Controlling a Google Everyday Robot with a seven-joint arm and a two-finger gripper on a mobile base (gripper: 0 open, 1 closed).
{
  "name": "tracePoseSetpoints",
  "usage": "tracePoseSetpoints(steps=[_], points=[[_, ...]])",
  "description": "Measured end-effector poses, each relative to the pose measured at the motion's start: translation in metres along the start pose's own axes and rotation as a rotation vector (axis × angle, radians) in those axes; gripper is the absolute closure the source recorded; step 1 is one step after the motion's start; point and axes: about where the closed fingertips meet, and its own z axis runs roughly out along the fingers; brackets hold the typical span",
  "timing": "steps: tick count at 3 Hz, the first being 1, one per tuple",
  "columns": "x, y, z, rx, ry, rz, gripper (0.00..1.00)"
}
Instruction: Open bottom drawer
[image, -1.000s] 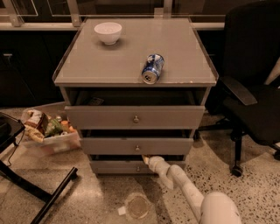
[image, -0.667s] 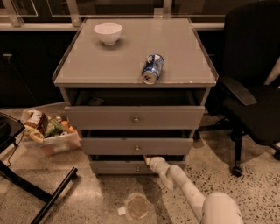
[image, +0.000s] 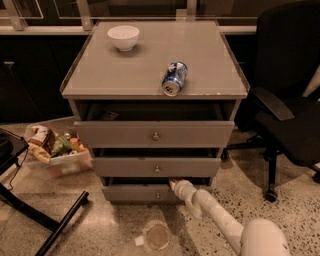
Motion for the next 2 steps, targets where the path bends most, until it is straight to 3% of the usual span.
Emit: tracePoseSetpoints(steps=[1,2], points=[[-0.003,0.0,-0.001,0.0,0.0,0.0,1.0],[0.009,-0.016,-0.018,0.038,0.035,0.017,1.0]])
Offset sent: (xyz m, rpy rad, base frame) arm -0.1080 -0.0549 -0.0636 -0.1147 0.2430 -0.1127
